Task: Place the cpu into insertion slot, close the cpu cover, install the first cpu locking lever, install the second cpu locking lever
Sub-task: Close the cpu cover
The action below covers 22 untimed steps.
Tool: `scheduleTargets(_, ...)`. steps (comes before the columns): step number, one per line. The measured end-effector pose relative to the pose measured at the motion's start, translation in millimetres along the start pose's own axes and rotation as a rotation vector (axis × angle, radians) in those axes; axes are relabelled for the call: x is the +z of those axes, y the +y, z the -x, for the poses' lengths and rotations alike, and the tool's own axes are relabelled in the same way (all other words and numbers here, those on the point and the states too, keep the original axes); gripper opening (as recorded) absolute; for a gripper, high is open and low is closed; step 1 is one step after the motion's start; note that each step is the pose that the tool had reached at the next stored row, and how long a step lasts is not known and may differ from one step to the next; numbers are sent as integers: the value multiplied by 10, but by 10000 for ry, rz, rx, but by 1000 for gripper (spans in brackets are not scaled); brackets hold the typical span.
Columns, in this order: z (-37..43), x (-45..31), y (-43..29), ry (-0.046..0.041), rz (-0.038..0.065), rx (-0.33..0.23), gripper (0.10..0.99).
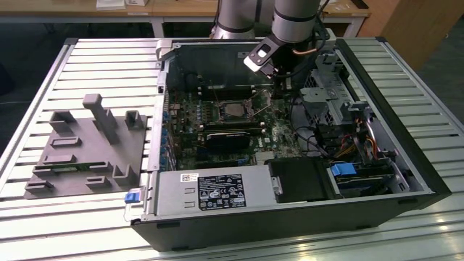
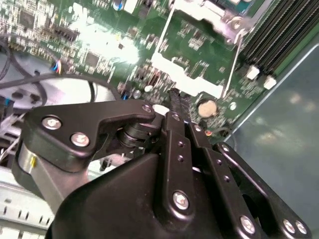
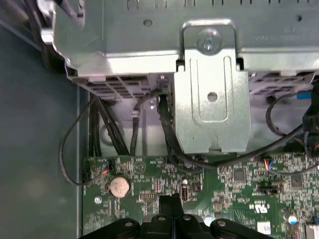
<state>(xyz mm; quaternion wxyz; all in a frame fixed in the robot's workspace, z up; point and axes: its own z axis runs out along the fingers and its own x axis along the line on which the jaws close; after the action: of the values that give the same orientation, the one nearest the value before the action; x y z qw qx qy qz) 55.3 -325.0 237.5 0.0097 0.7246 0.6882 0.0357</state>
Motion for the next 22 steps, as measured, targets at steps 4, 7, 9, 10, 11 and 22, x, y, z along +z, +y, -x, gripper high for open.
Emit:
scheduleTargets(4,0,7,7,-44,-716,25,102)
scheduleTargets(7,0,10,10,-66,-1078,38,102)
scheduleTargets(9,0,10,9,-68,-1092,40,102)
scheduleTargets(10,0,10,10,-69,-1096,40,102)
scheduleTargets(11,0,10,10,-68,-1100,39,102)
scheduleTargets(22,12,-5,-222,11,-1053,38,102)
